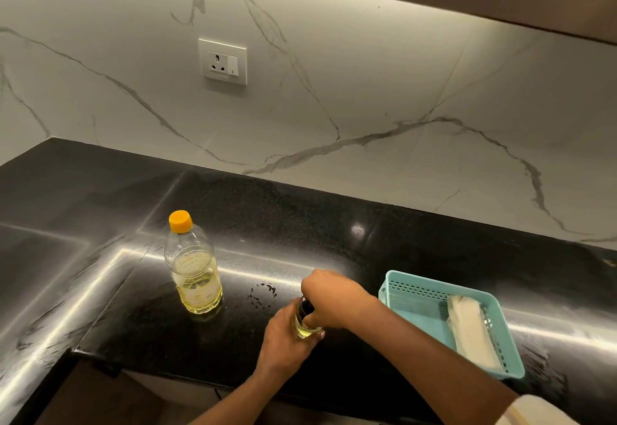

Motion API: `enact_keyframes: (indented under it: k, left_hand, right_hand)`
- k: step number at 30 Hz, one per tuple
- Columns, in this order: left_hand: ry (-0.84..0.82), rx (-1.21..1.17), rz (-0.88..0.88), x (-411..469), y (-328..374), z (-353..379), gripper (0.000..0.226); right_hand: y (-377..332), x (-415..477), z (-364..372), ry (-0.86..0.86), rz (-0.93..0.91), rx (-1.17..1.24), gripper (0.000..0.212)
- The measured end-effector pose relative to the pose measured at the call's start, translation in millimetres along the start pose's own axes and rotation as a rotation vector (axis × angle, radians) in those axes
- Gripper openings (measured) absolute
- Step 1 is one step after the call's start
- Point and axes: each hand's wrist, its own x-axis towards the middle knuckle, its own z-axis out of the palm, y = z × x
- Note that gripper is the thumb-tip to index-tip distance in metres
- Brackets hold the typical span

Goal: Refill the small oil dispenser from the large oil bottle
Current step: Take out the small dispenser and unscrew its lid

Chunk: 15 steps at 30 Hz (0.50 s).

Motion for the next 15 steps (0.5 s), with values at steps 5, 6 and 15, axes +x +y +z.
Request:
enact_keyframes:
  k: [5,6,15]
  left_hand:
    - [-0.01,-0.039,-0.049,-1,-3,1,0.043]
    - [-0.007,-0.029,-0.033,-1,-3,1,0.043]
    - [0.009,-0.009,-0.039,0,3,0,0.045]
  right_hand:
    - [11,-1,0,-0.07,-0.279,-0.101,0.067]
    - [11,-2,1,-0.075,-0.213,-0.08,0.077]
    - [11,-1,-12,-0.093,-0.193,-0.108,0.036]
